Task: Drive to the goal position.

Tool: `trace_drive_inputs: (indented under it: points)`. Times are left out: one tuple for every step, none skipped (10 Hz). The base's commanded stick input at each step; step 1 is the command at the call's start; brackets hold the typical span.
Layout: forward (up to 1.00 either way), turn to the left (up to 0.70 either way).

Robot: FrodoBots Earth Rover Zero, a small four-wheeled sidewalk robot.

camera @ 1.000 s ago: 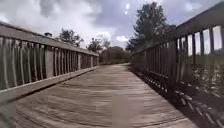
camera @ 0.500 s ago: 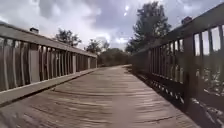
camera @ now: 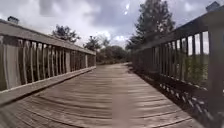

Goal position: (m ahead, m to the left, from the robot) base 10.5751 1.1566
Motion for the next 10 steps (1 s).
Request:
trace_drive_inputs:
  points:
    - [0.85,0.0]
    - [0.85,0.0]
    - [0.85,0.0]
    - [0.85,0.0]
    - [0.85,0.0]
    - [0.85,0.0]
    - [0.85,0.0]
    - [0.85,0.0]
    - [0.85,0.0]
    - [0.85,0.0]
